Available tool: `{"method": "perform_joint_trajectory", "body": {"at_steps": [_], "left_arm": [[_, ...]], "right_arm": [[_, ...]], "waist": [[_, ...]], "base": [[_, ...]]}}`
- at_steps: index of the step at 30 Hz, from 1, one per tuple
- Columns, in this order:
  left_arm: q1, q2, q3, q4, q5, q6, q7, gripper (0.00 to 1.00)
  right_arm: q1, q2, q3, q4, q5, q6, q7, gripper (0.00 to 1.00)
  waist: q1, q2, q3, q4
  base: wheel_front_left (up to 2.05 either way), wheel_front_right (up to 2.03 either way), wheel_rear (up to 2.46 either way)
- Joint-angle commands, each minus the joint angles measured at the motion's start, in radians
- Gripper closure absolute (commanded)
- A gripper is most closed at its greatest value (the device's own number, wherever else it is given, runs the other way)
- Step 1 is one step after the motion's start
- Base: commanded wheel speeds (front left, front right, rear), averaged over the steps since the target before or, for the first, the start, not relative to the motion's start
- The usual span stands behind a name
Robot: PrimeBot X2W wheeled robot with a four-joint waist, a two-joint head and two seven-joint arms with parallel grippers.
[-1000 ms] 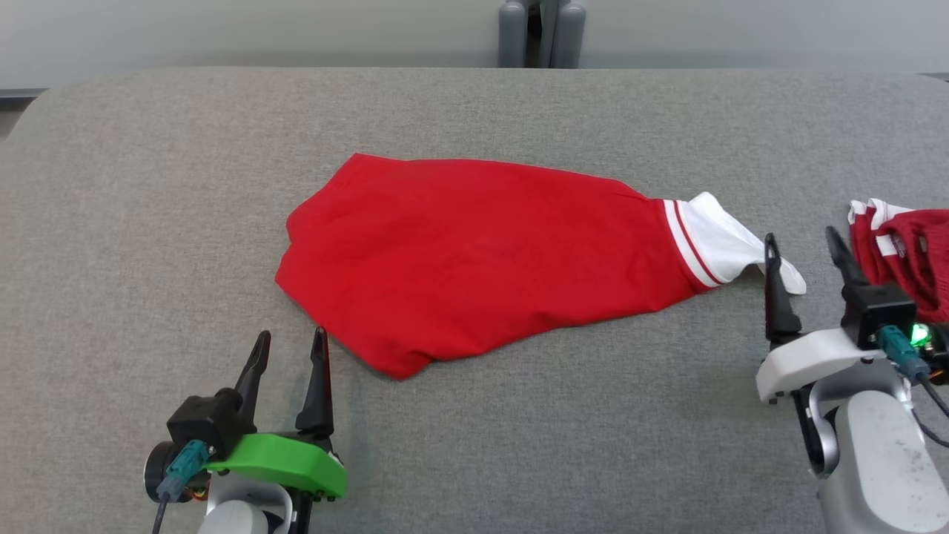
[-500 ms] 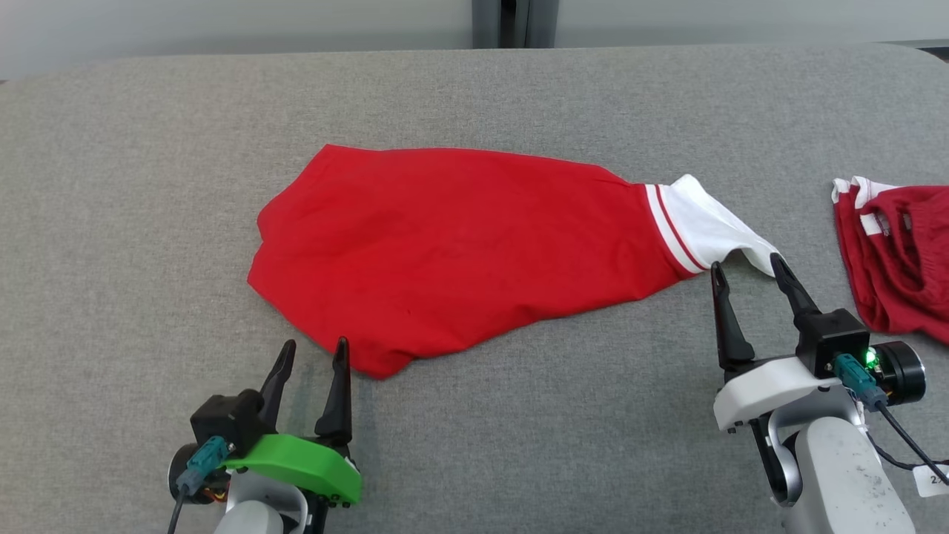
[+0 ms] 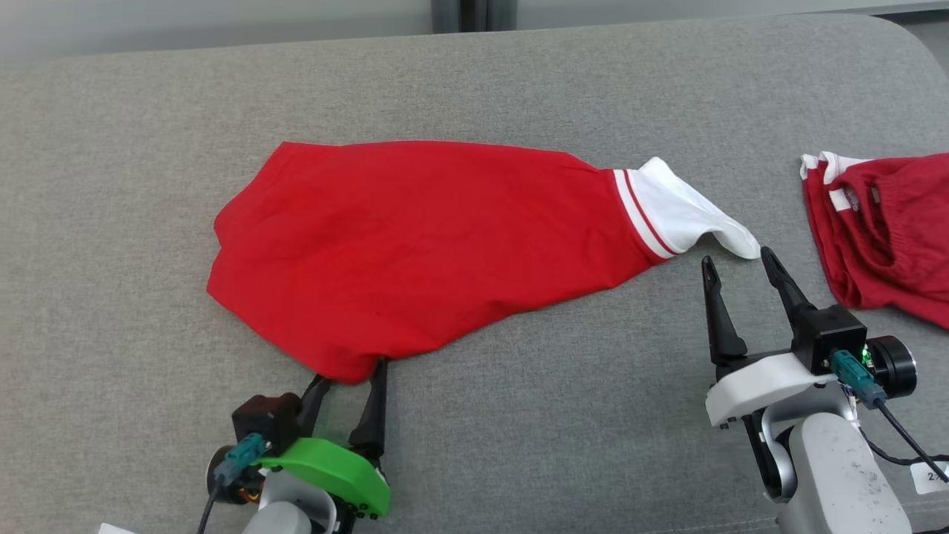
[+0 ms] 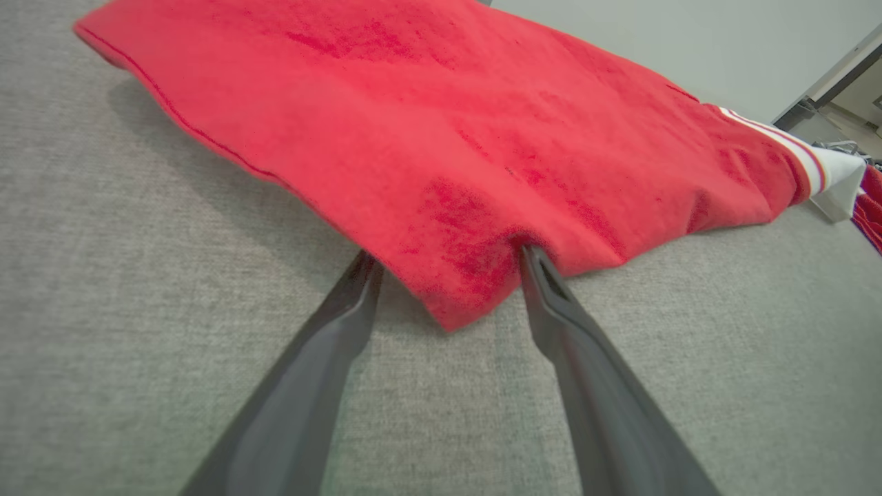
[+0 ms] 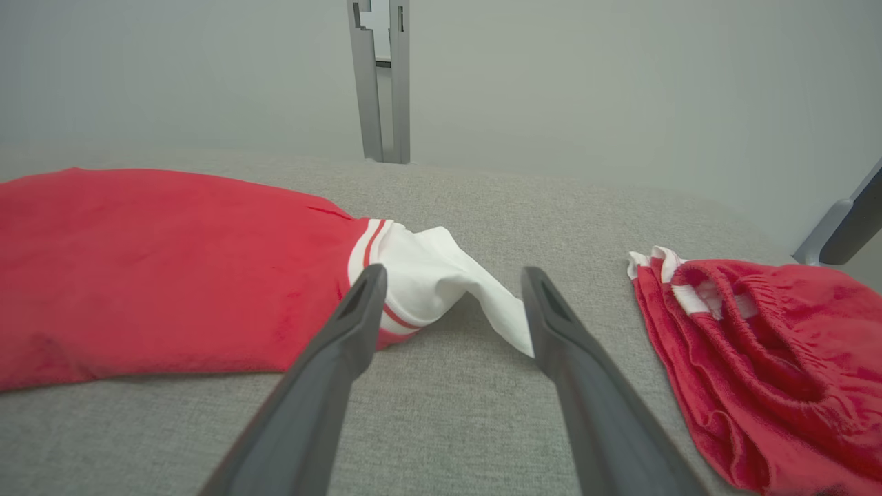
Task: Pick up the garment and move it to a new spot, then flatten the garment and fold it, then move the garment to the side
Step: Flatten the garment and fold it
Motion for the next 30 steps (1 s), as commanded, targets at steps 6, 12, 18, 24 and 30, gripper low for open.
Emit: {"method": "perform_joint_trajectory", "body": {"at_steps": [6,12,18,24,30], "left_arm": [[-0.041,0.005,-0.083,-0.061,0.002,-0.005,0.000,1.00],[-0.086,0.014,-0.198,-0.186,0.025,-0.006,0.000,1.00],[-0.161,0.014,-0.271,-0.290,0.003,-0.005,0.000,1.00],[-0.293,0.028,-0.244,-0.199,0.001,-0.005,0.000,1.00],[-0.450,0.046,-0.120,0.013,0.048,0.010,0.000,1.00]], "right_arm": [[-0.007,-0.001,-0.014,-0.003,0.017,-0.002,-0.003,0.00],[0.011,-0.001,-0.016,0.006,0.038,-0.002,-0.003,0.00],[0.019,-0.001,-0.011,0.012,0.051,-0.002,-0.003,0.00],[0.004,-0.001,0.001,0.004,0.062,-0.002,-0.003,0.00],[-0.033,-0.002,0.051,-0.012,0.086,-0.002,-0.003,0.00]], "waist": [[0.0000,0.0000,0.011,-0.030],[0.0000,0.0000,-0.010,-0.033],[0.0000,0.0000,-0.024,-0.033],[0.0000,0.0000,0.000,-0.052],[0.0000,0.0000,0.074,-0.115]], "base": [[0.00,0.00,0.00],[0.00,0.00,0.00],[0.00,0.00,0.00],[0.00,0.00,0.00],[0.00,0.00,0.00]]}}
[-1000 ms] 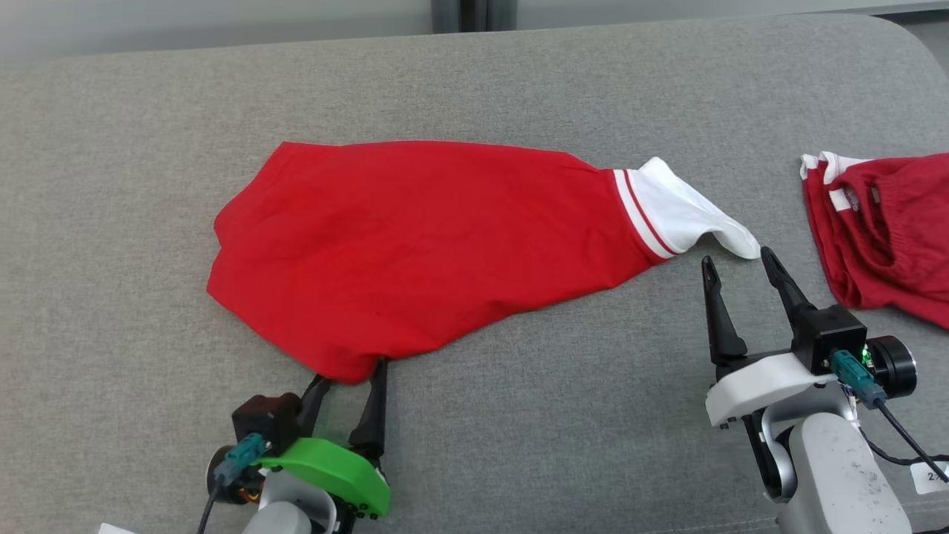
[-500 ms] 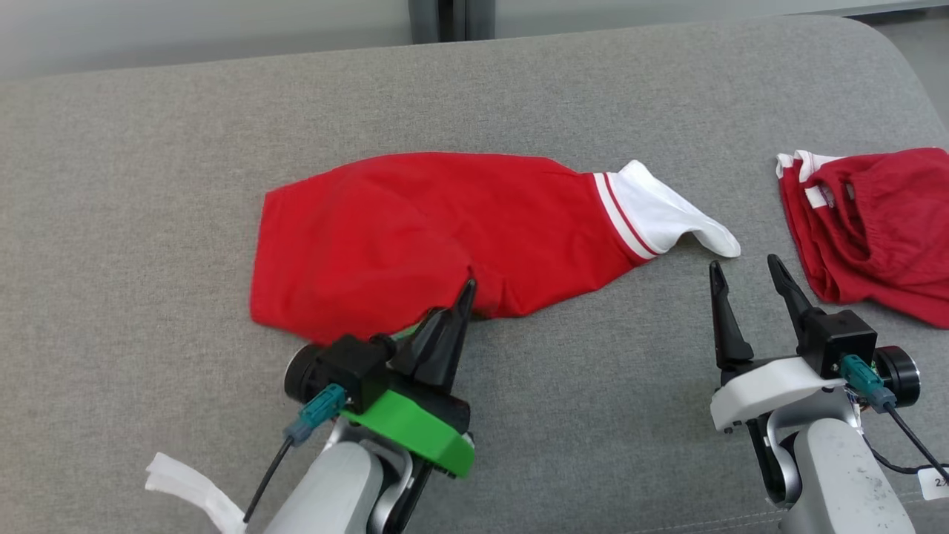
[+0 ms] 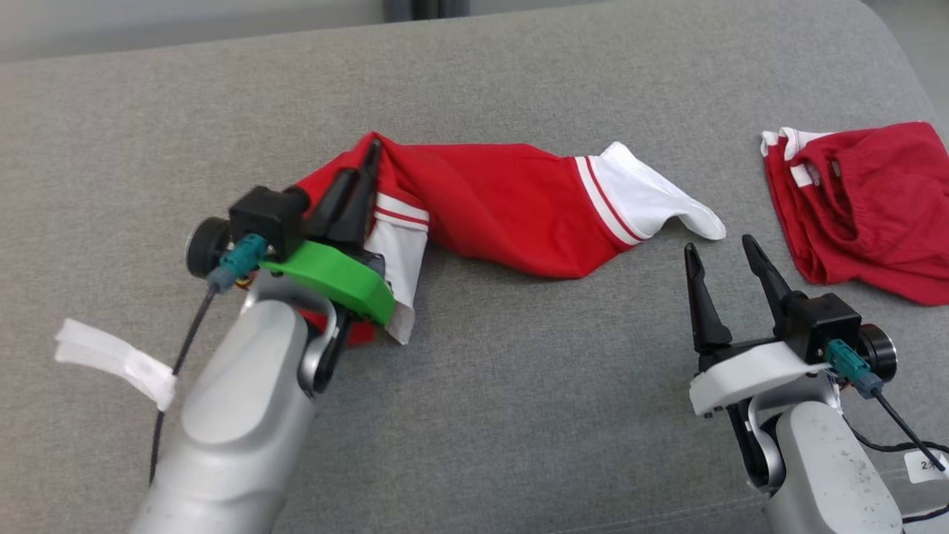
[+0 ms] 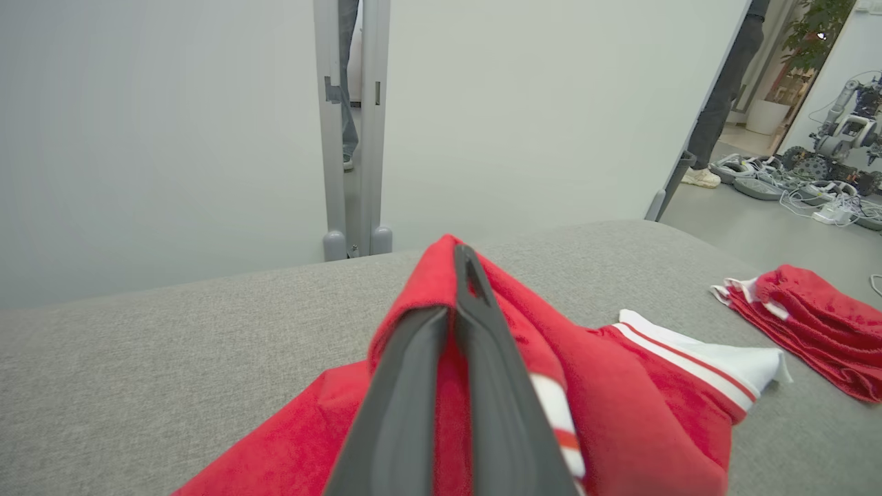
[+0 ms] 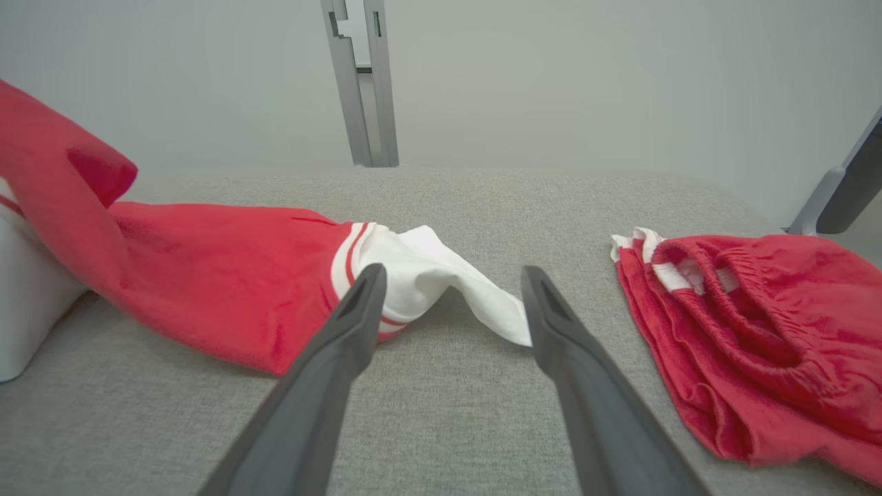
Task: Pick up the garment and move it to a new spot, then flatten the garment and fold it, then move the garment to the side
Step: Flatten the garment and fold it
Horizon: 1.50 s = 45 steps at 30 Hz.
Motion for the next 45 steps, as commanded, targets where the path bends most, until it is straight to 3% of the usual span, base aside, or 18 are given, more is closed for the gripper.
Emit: {"method": "perform_joint_trajectory", "body": {"at_steps": [1,6,7,8,9,15,23,30,38,45], "left_arm": [[-0.046,0.018,0.027,0.036,0.023,0.009,0.000,1.00],[-0.125,0.058,0.107,0.164,0.058,0.030,0.000,1.00],[-0.131,0.063,0.122,0.190,0.064,0.035,0.000,0.84],[-0.135,0.064,0.140,0.213,0.060,0.039,0.000,0.07],[-0.135,0.065,0.151,0.224,0.064,0.041,0.000,0.00],[-0.080,0.042,0.218,0.190,0.090,0.030,0.000,0.00],[0.083,-0.018,0.306,0.008,0.131,0.013,0.000,0.00],[0.235,-0.032,0.314,-0.100,0.104,0.014,0.000,0.00],[0.342,-0.032,0.236,-0.140,0.033,0.045,0.000,0.00],[0.354,-0.032,0.204,-0.159,0.014,0.059,0.000,0.00]], "right_arm": [[-0.020,-0.001,0.011,-0.008,0.013,-0.002,-0.003,0.00],[-0.049,-0.001,0.039,-0.024,0.039,-0.002,-0.003,0.00],[-0.052,-0.001,0.043,-0.027,0.045,-0.002,-0.003,0.00],[-0.056,-0.001,0.051,-0.030,0.050,-0.002,-0.003,0.00],[-0.061,-0.001,0.059,-0.035,0.055,-0.002,-0.003,0.00],[-0.069,-0.001,0.126,-0.067,0.070,-0.002,-0.003,0.00],[-0.069,-0.002,0.264,-0.072,0.058,-0.002,-0.003,0.00],[-0.089,-0.002,0.360,0.003,0.046,-0.002,-0.003,0.00],[-0.139,-0.003,0.326,0.177,0.016,-0.002,-0.003,0.00],[-0.176,-0.003,0.252,0.280,-0.025,-0.002,-0.003,0.00]], "waist": [[0.0000,0.0000,0.061,-0.055],[0.0000,0.0000,0.119,-0.094],[0.0000,0.0000,0.126,-0.098],[0.0000,0.0000,0.131,-0.099],[0.0000,0.0000,0.132,-0.098],[0.0000,0.0000,0.106,-0.045],[0.0000,0.0000,0.038,0.089],[0.0000,0.0000,0.007,0.217],[0.0000,0.0000,0.023,0.344],[0.0000,0.0000,0.046,0.394]], "base": [[0.00,0.00,0.00],[0.00,0.00,0.00],[0.00,0.00,0.00],[0.00,0.00,0.00],[0.00,0.00,0.00],[0.00,0.00,0.00],[0.00,0.00,0.00],[0.00,0.00,0.00],[0.00,0.00,0.00],[0.00,0.00,0.00]]}}
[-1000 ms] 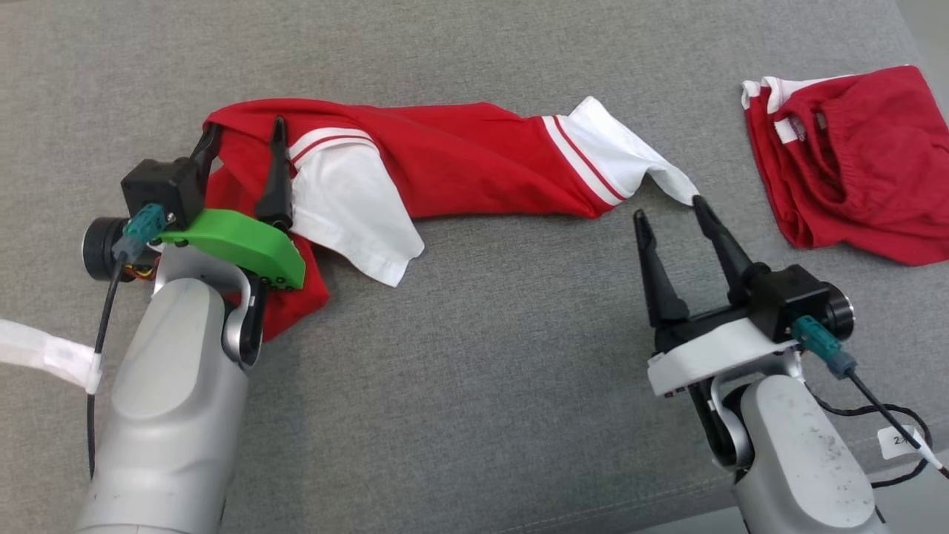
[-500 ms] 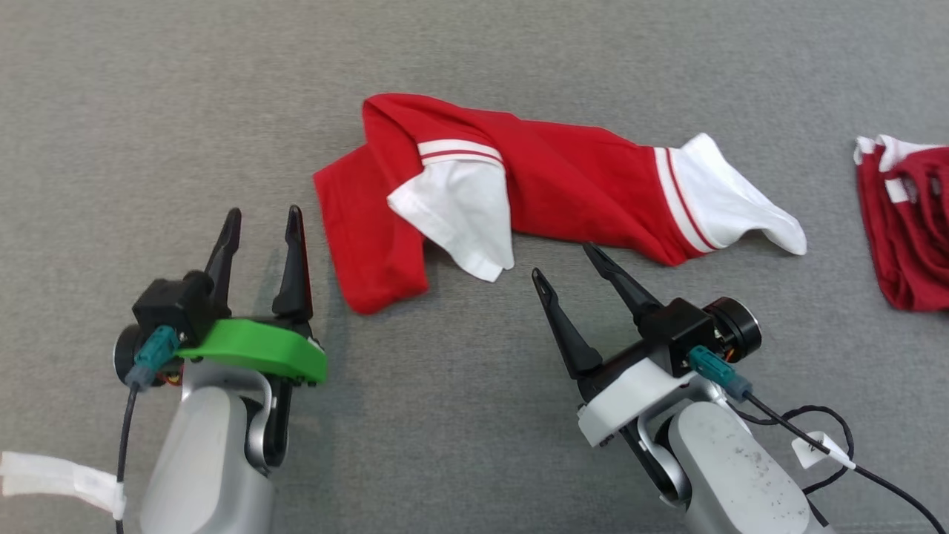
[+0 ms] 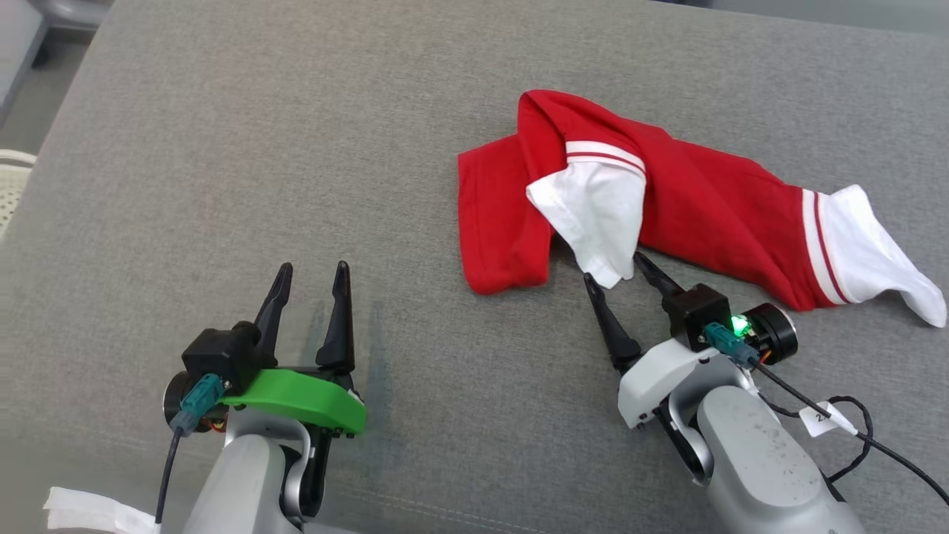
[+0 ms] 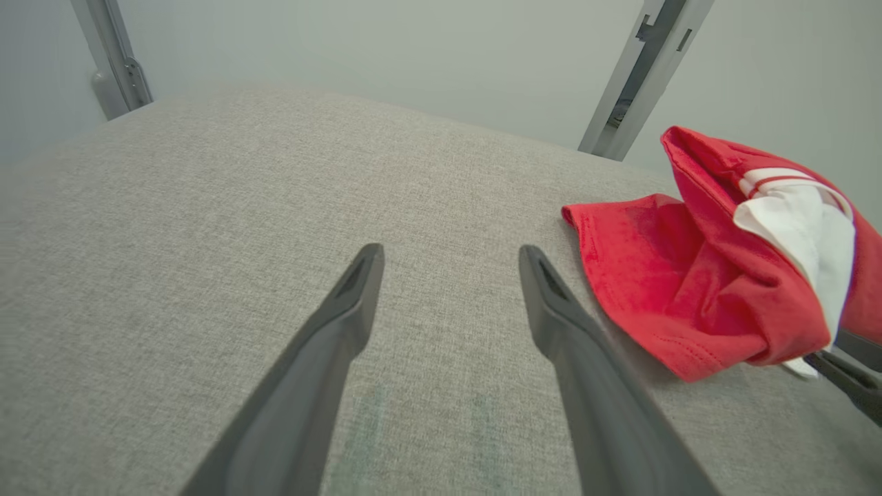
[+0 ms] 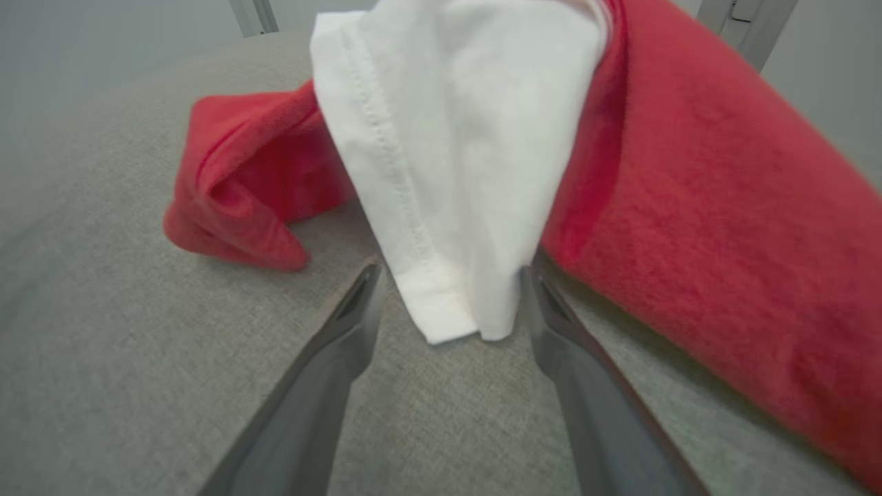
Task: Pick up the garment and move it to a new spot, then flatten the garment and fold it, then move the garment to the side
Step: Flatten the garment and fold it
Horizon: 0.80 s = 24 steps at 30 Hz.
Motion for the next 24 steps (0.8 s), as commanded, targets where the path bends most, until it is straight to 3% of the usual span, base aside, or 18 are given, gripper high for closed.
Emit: {"method": "perform_joint_trajectory", "body": {"at_steps": [1,11,12,13,14,24], "left_arm": [[0.012,0.001,0.000,-0.003,-0.006,0.006,0.000,0.00],[-0.019,0.001,-0.012,-0.007,0.002,0.008,0.000,0.00],[-0.020,0.001,-0.011,-0.005,0.003,0.007,0.000,0.00],[-0.020,0.001,-0.010,-0.004,0.002,0.007,0.000,0.00],[-0.020,0.001,-0.008,-0.003,0.001,0.007,0.000,0.00],[0.029,0.001,0.034,0.017,0.032,-0.002,0.000,0.00]], "right_arm": [[-0.014,-0.004,-0.012,0.012,-0.009,-0.002,-0.003,0.00],[-0.049,-0.003,-0.061,0.056,-0.033,-0.002,-0.003,0.00],[-0.051,-0.003,-0.059,0.057,-0.032,-0.002,-0.003,0.12],[-0.054,-0.004,-0.057,0.057,-0.029,-0.002,-0.003,0.69],[-0.055,-0.003,-0.054,0.056,-0.026,-0.002,-0.003,1.00],[0.006,-0.005,-0.087,-0.085,-0.014,-0.002,-0.003,1.00]], "waist": [[0.0000,0.0000,0.011,0.038],[0.0000,0.0000,0.028,0.016],[0.0000,0.0000,0.029,0.014],[0.0000,0.0000,0.029,0.012],[0.0000,0.0000,0.029,0.010],[0.0000,0.0000,-0.015,-0.062]], "base": [[0.00,0.00,0.00],[0.00,0.00,0.00],[0.00,0.00,0.00],[0.00,0.00,0.00],[0.00,0.00,0.00],[0.00,0.00,0.00]]}}
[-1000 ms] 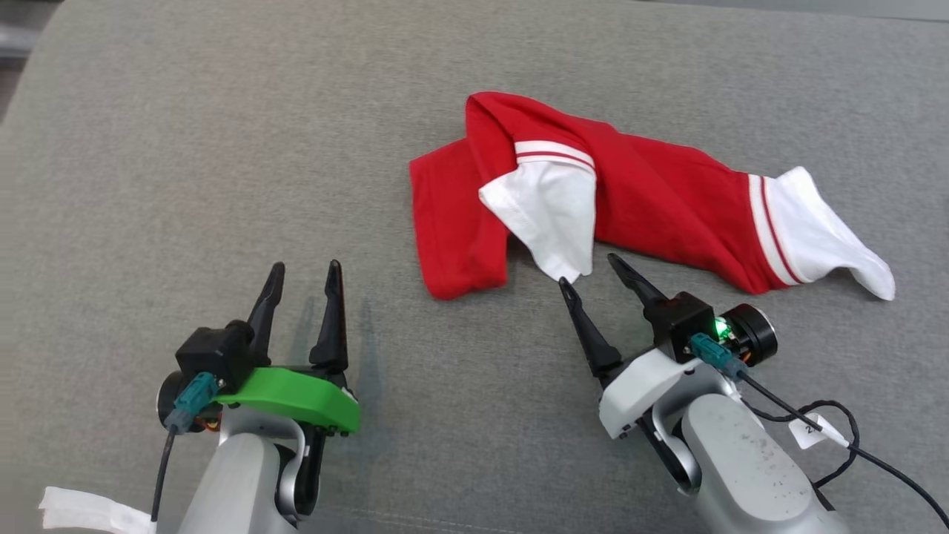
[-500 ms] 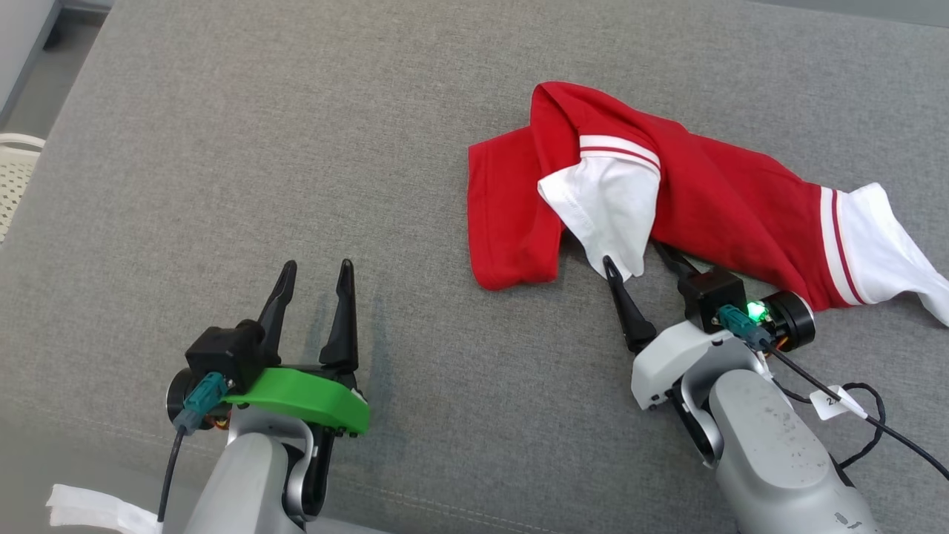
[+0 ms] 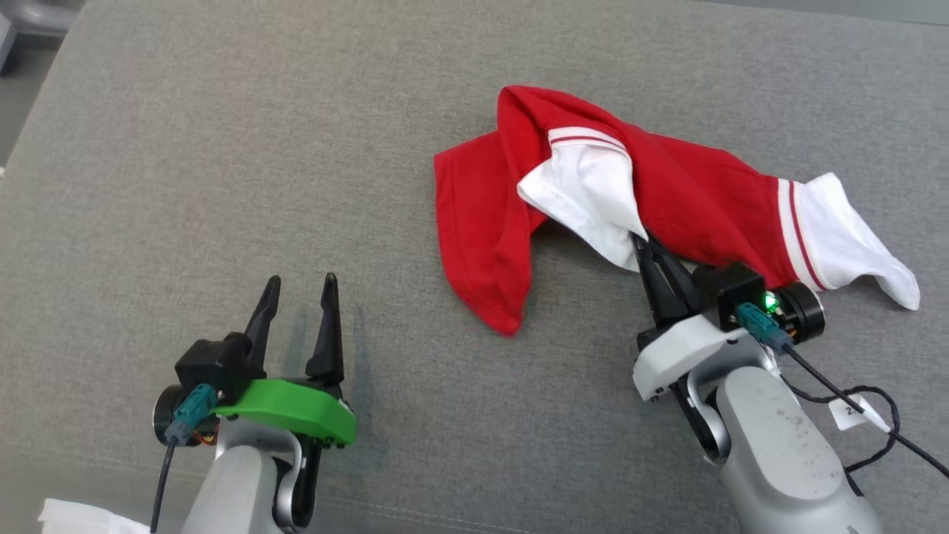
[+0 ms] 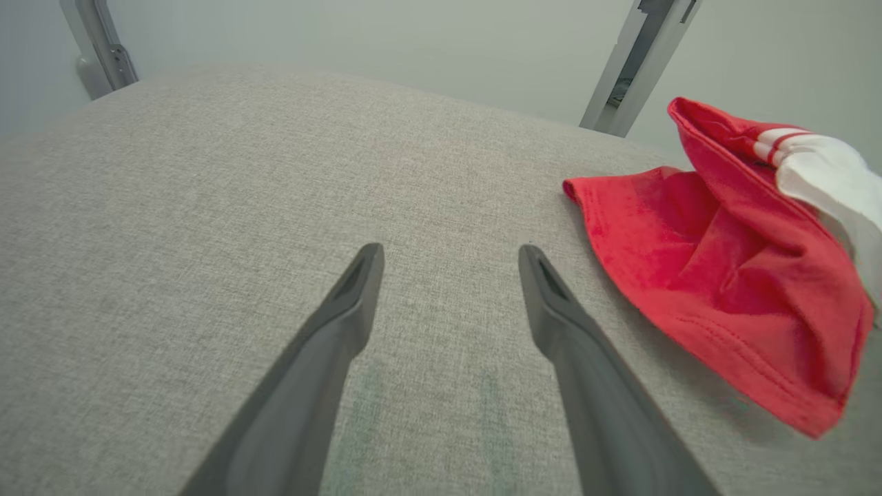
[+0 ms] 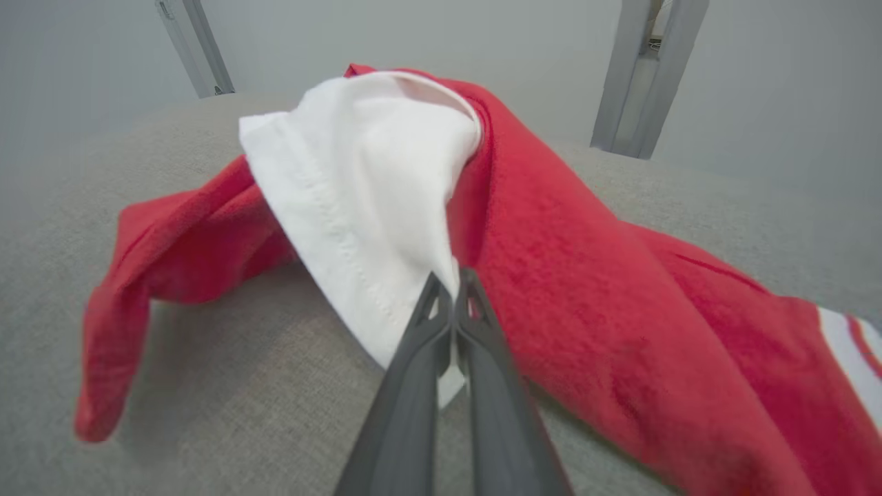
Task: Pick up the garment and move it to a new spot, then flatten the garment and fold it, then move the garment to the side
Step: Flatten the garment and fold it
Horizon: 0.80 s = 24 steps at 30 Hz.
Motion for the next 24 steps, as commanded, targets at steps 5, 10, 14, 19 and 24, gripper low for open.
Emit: {"method": "perform_joint_trajectory", "body": {"at_steps": [5,10,14,19,24], "left_arm": [[0.052,0.002,0.002,0.013,0.016,-0.017,0.000,0.00],[0.077,0.002,-0.015,0.026,0.015,-0.021,0.000,0.00],[0.084,0.003,-0.020,0.032,0.018,-0.016,0.000,0.00],[0.084,0.003,-0.037,0.046,0.027,-0.027,0.000,0.00],[0.071,0.002,-0.072,0.074,0.005,-0.040,0.000,0.00]], "right_arm": [[0.095,-0.088,-0.029,-0.134,0.052,-0.002,-0.003,1.00],[0.161,-0.202,-0.081,-0.226,0.119,-0.002,-0.003,1.00],[0.189,-0.273,-0.121,-0.258,0.125,-0.002,0.012,1.00],[0.234,-0.283,-0.195,-0.240,0.108,-0.002,0.038,0.00],[0.260,-0.218,-0.232,-0.249,0.077,-0.002,0.016,0.00]], "waist": [[0.0000,0.0000,-0.077,-0.107],[0.0000,0.0000,-0.111,-0.178],[0.0000,0.0000,-0.116,-0.221],[0.0000,0.0000,-0.116,-0.242],[0.0000,0.0000,-0.102,-0.257]], "base": [[0.00,0.00,0.00],[0.00,0.00,0.00],[0.00,0.00,0.00],[0.00,0.00,0.00],[0.00,0.00,0.00]]}}
